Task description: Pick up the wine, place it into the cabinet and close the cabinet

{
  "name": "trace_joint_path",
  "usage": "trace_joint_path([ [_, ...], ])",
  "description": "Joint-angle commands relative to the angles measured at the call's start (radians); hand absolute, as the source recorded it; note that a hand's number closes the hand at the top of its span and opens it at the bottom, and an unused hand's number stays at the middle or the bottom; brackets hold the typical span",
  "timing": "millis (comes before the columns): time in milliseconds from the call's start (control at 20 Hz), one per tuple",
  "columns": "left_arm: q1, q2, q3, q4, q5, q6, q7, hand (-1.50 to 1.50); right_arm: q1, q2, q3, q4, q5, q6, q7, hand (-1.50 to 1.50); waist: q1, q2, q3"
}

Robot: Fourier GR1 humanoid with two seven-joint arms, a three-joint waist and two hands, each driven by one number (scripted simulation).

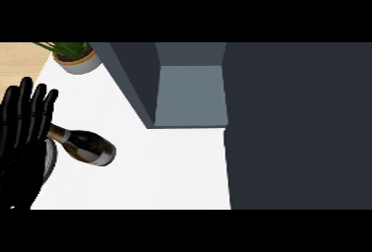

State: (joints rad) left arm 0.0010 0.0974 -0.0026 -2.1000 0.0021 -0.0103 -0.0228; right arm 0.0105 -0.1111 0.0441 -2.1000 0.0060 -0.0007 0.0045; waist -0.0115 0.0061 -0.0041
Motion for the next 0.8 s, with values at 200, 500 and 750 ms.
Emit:
trace_joint_path([
  [200,-0.02,-0.037,0.04,0.078,-0.024,0.054,-0.001,-1.5,0.149,-0.03,-0.036,-0.147,-0.108,0.105,-0.002,-1.5,0.004,-0.007,0.004],
  [500,0.052,-0.096,-0.078,-0.008,0.196,0.17,0.147,-1.5,0.163,-0.056,0.054,-0.144,-0.223,0.197,0.119,-1.5,0.011,-0.008,0.004],
  [750,0.017,-0.097,-0.28,-0.078,0.089,0.35,0.221,-1.5,0.148,-0.095,0.02,-0.275,-0.315,0.2,0.267,-1.5,0.009,-0.008,0.004],
])
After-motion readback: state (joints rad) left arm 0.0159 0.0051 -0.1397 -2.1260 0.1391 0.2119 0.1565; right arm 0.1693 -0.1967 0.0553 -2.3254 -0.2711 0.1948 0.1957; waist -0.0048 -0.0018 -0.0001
